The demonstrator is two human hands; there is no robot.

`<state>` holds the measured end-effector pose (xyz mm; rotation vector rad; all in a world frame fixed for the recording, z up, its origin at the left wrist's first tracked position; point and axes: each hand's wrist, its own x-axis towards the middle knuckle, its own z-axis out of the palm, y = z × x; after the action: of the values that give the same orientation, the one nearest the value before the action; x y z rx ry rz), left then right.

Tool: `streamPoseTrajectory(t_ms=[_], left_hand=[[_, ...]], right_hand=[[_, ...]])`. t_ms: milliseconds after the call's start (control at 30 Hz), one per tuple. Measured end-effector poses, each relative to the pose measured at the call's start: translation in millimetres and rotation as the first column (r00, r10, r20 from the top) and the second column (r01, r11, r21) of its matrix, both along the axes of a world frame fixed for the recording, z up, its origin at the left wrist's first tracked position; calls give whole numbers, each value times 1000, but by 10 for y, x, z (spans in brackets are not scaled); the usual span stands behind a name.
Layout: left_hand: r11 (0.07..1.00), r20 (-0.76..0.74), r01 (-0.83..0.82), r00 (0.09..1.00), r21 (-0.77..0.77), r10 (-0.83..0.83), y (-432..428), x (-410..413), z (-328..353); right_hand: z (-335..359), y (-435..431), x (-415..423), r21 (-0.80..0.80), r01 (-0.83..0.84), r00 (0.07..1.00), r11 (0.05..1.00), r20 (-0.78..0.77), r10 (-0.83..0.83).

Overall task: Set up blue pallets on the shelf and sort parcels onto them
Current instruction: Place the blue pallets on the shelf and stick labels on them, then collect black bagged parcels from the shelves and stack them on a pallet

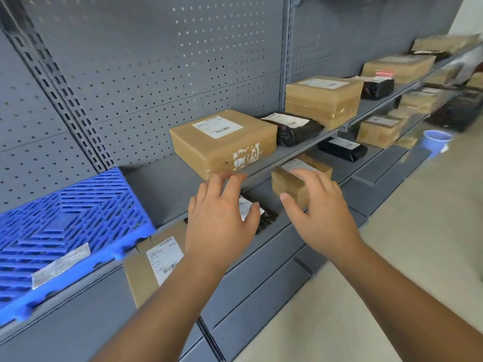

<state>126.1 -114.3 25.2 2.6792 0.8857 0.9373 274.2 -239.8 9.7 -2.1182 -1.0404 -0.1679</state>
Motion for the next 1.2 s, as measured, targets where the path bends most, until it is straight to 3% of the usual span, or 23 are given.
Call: streamPoseTrajectory(t_ms=[500,867,1200], left_hand=[[974,-59,176,981,-142,-186,-447,1693,-128],[965,27,190,982,-182,-189,241,2814,-163],[975,50,113,993,-192,-105,718,3318,-146]], right_hand=[[-88,-482,1470,-1,120,990,993,-67,-120],[-22,294,2501,-16,74,992,997,-103,-75],[-35,1014,3065,24,-37,982,999,-182,41]])
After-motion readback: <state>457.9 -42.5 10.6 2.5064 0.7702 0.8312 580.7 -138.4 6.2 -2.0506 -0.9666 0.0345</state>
